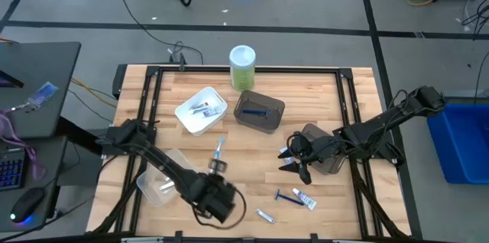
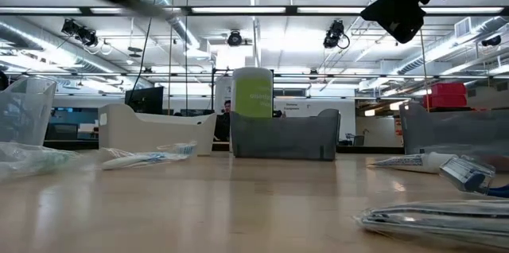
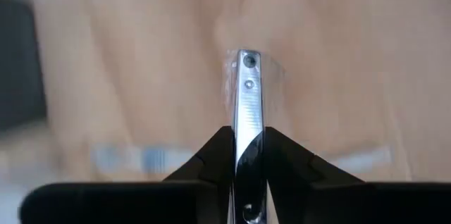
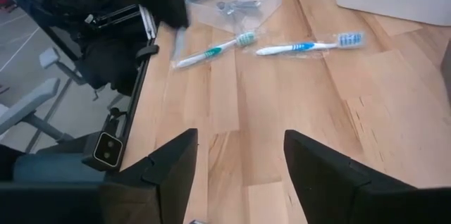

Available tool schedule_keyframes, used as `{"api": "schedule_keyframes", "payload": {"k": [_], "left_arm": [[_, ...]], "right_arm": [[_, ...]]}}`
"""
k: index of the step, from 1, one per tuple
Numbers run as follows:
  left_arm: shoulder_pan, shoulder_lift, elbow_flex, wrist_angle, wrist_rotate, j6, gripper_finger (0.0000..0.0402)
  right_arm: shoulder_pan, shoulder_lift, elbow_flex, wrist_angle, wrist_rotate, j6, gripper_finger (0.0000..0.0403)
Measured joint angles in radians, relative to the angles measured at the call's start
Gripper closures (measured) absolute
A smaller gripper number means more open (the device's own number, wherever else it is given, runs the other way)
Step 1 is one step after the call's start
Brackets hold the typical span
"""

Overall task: Pick & Place Travel size toiletries
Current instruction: Put the nail cutter into the transparent bin

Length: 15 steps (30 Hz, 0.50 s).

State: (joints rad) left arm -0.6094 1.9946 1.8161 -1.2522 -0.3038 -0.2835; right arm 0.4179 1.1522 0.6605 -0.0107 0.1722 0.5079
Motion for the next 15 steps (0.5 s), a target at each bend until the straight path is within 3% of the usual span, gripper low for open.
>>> {"api": "schedule_keyframes", "payload": {"k": [6, 11, 15], "left_arm": [[-0.024, -0.099, -0.015, -0.322, -0.102, -0.272, 0.0337], [-0.08, -0.223, -0.114, -0.274, -0.144, -0.371, 0.0315], [-0.115, -0.33, -0.233, -0.297, -0.173, -0.523, 0.0325]], "right_arm": [[0.0, 0.0, 0.0, 0.0, 0.0, 0.0, 0.0175], [0.0, 0.0, 0.0, -0.002, 0.0, 0.0, 0.0171], [0.0, 0.0, 0.0, -0.001, 0.0, 0.0, 0.0167]]}}
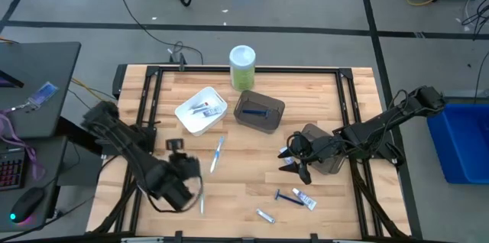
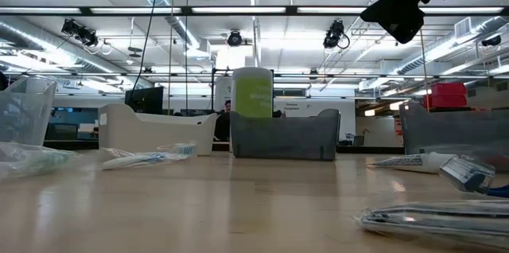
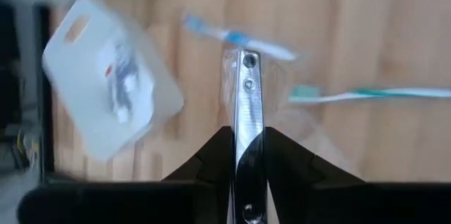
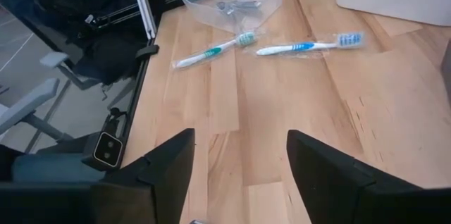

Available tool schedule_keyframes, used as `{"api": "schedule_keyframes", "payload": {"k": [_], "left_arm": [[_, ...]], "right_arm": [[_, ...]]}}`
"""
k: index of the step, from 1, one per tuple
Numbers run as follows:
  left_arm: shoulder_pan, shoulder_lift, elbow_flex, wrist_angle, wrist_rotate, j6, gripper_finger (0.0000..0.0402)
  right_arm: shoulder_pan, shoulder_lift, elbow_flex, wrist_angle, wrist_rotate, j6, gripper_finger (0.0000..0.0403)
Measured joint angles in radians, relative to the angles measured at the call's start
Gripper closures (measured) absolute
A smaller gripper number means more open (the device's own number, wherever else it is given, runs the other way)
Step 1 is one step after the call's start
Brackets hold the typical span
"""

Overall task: Pick & Place Travel size toiletries
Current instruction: Put the nail cutter into the transparent bin, then put the toothpaste into the white bin

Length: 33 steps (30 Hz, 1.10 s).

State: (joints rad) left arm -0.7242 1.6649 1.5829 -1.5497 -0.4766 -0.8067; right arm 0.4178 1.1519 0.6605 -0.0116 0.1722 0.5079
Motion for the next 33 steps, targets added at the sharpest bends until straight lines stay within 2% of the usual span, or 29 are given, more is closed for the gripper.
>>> {"api": "schedule_keyframes", "payload": {"k": [3, 6, 13, 16, 21, 25, 33], "left_arm": [[-0.017, -0.097, -0.127, 0.009, 0.01, -0.149, 0.0334], [-0.022, -0.192, -0.281, 0.099, 0.07, -0.253, 0.0329], [-0.034, -0.35, -0.615, 0.464, 0.148, -0.346, 0.0319], [-0.034, -0.363, -0.707, 0.516, 0.201, -0.402, 0.0327], [-0.035, -0.362, -0.819, 0.533, 0.328, -0.57, 0.0319], [-0.035, -0.362, -0.874, 0.585, 0.364, -0.669, 0.0293], [-0.035, -0.362, -0.903, 0.704, 0.362, -0.635, 0.0263]], "right_arm": [[0.0, 0.0, 0.0, 0.0, 0.0, 0.0, 0.0163], [0.0, 0.0, 0.0, 0.001, 0.0, 0.0, 0.0159], [0.0, 0.0, 0.0, 0.0, 0.0, 0.0, 0.0151], [0.0, 0.0, 0.0, 0.001, 0.0, 0.0, 0.0148], [0.0, 0.0, 0.0, 0.0, 0.0, 0.0, 0.0154], [0.0, 0.0, 0.0, -0.001, 0.0, 0.0, 0.0162], [0.0, 0.0, 0.0, -0.003, 0.0, 0.0, 0.0173]]}}
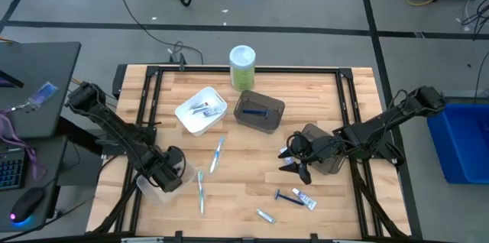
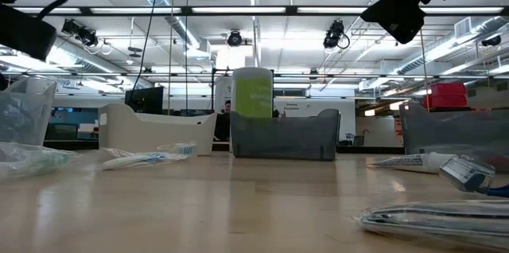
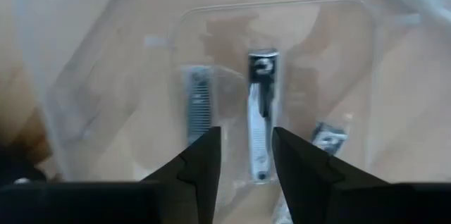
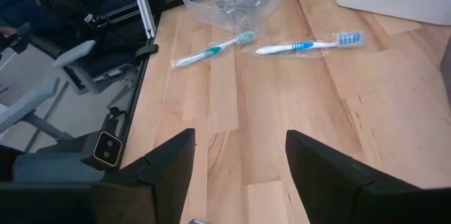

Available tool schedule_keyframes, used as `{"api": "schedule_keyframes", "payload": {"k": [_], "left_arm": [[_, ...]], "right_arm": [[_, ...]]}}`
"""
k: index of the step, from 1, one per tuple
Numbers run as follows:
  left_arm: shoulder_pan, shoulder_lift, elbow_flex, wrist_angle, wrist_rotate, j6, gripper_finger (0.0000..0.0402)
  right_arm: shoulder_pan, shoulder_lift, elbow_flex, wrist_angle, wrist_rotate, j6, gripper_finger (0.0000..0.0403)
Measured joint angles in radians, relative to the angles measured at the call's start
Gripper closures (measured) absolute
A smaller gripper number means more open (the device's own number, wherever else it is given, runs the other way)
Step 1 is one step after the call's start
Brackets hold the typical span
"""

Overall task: Pick & Place Travel size toiletries
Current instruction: Put the toothpaste into the white bin

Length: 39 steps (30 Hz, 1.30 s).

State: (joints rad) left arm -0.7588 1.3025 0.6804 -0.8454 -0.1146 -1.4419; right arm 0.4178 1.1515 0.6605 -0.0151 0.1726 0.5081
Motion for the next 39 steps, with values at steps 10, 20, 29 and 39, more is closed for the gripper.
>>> {"api": "schedule_keyframes", "payload": {"k": [10, 20, 29, 39], "left_arm": [[0.001, 0.0, 0.086, -0.029, -0.005, 0.148, 0.0264], [0.024, 0.0, 0.312, -0.106, -0.213, 0.263, 0.0289], [0.091, 0.0, 0.428, 0.156, -0.589, 0.684, 0.029], [0.198, 0.001, 0.43, 0.433, -0.548, 1.213, 0.029]], "right_arm": [[0.0, 0.0, 0.0, 0.0, 0.0, 0.0, 0.0181], [0.0, 0.0, 0.0, 0.0, 0.001, 0.0, 0.0189], [-0.004, 0.0, 0.0, 0.023, 0.011, -0.255, 0.0188], [-0.05, 0.0, 0.0, 0.17, 0.133, -0.759, 0.0168]]}}
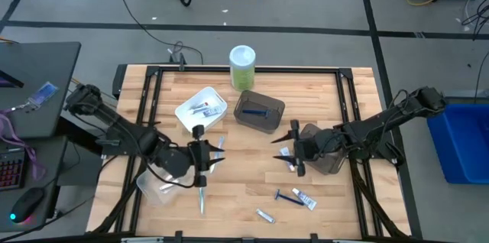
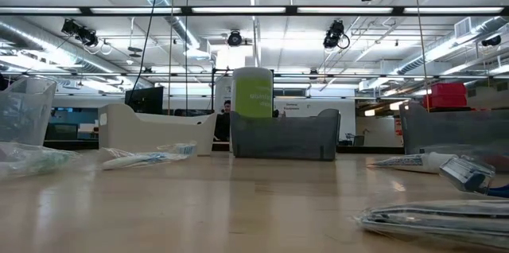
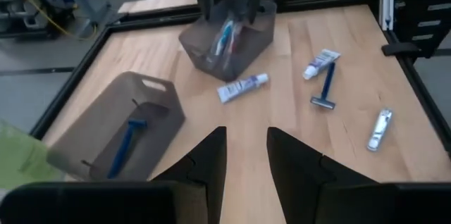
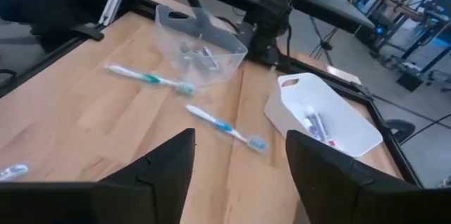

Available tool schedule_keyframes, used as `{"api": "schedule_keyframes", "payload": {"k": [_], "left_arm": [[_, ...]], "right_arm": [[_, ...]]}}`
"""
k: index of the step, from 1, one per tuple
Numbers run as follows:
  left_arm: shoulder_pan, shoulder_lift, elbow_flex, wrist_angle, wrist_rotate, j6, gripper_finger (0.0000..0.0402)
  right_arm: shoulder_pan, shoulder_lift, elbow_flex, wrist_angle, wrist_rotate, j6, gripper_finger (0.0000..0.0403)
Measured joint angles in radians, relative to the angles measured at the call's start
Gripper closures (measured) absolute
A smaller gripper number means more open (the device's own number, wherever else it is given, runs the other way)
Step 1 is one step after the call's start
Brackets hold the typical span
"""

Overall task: Pick & Place Travel size toiletries
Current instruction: Put the toothpaste into the white bin

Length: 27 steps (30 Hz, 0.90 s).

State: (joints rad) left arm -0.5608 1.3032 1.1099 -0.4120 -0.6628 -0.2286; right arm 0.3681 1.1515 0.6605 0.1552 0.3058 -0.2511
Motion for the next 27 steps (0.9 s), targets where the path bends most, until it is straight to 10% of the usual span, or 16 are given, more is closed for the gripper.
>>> {"api": "schedule_keyframes", "payload": {"k": [8, 17, 27], "left_arm": [[0.123, 0.0, 0.0, 0.018, 0.014, 0.021, 0.029], [0.282, 0.009, 0.0, 0.015, 0.255, 0.058, 0.029], [0.32, 0.009, 0.0, -0.002, 0.257, 0.03, 0.029]], "right_arm": [[-0.008, 0.0, 0.0, 0.038, -0.002, 0.005, 0.0151], [-0.032, 0.0, 0.0, 0.082, -0.002, 0.019, 0.0118], [-0.024, 0.0, 0.0, 0.069, -0.077, 0.392, 0.0079]]}}
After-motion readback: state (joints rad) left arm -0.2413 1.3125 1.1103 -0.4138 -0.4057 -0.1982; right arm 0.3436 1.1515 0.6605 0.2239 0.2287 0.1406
